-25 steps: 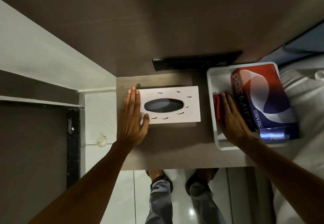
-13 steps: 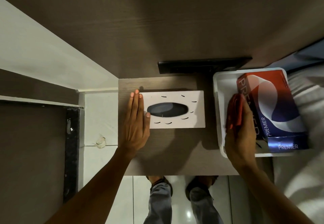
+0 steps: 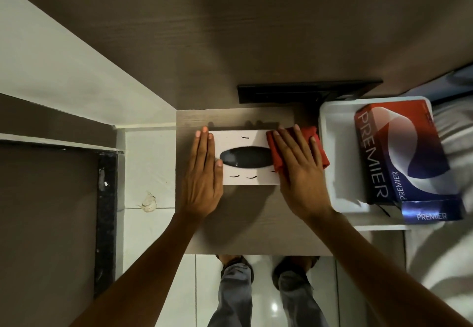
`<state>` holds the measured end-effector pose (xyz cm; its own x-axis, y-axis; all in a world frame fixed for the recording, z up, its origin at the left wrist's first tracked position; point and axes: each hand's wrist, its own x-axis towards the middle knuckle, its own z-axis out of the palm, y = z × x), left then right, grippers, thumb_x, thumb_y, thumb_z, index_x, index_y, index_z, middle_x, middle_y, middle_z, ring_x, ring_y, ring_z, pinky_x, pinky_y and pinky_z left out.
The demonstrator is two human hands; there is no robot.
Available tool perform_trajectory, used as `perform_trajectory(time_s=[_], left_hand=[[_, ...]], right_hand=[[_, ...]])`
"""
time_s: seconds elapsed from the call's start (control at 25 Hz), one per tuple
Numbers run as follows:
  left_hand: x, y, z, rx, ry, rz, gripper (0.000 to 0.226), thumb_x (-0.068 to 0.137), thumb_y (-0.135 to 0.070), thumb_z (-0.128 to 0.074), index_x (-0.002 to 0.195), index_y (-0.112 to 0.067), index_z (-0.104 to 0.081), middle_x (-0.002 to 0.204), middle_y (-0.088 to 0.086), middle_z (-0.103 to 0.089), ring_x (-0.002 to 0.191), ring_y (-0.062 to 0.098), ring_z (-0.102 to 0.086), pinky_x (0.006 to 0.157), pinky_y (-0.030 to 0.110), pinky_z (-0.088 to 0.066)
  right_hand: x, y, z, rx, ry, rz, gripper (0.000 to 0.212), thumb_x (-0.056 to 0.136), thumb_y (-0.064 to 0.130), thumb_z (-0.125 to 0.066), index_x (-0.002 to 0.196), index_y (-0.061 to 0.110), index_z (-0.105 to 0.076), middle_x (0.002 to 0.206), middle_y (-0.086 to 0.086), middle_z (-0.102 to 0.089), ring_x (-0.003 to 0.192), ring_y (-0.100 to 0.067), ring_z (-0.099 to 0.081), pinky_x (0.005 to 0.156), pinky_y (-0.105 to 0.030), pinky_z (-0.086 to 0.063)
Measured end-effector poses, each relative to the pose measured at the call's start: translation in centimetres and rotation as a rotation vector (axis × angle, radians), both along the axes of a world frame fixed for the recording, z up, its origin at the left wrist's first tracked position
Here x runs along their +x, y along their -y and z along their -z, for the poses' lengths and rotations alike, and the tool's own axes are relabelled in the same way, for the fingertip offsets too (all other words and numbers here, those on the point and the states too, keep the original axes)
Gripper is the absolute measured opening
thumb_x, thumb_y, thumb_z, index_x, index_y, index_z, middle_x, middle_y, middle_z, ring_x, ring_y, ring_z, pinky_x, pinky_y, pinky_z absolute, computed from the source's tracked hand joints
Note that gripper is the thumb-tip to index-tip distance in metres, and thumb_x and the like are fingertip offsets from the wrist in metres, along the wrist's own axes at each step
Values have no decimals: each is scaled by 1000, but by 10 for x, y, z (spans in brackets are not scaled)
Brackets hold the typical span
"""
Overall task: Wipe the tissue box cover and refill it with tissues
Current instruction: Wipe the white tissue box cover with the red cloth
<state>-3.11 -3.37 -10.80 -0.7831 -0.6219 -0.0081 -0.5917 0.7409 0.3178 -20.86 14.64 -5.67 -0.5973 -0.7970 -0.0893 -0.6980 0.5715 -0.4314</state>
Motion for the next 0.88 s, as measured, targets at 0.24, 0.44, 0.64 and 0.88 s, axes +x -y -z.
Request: perform_trajectory(time_s=[0.24, 0.44, 0.64, 0.88], left_hand=[[1, 1, 1, 15, -33, 12, 64, 116, -41, -18, 171, -7, -16, 182, 5, -9, 170, 24, -7, 138, 38, -14], [3, 1, 5, -10, -176, 67, 58, 115, -23, -35, 166, 3, -26, 179, 14, -19, 168, 33, -17, 136, 46, -24], [2, 4, 5, 18, -145, 80, 60, 116, -25, -31, 169, -1, -19, 181, 10, -13, 169, 30, -13, 137, 44, -21], [1, 4, 5, 48, -139, 62, 60, 116, -30, -30, 169, -3, -20, 181, 7, -12, 169, 28, -12, 138, 38, -17]], right_hand=[[6, 5, -3, -6, 42, 151, 62, 103, 23, -51, 161, 23, -28, 170, -2, -22, 160, -26, -5, 126, -59, -16], [7, 65, -3, 9, 35, -188, 73, 96, 20, -66, 160, 24, -31, 169, -2, -27, 159, -25, -9, 128, -55, -11], [18, 39, 0, 56, -129, -369, 84, 87, 11, -72, 159, 26, -32, 168, -2, -27, 159, -25, -11, 126, -58, -13], [-2, 14, 1, 21, -100, -28, 68, 92, 18, -65, 156, 24, -40, 166, -2, -33, 159, -24, -13, 126, -59, -11]])
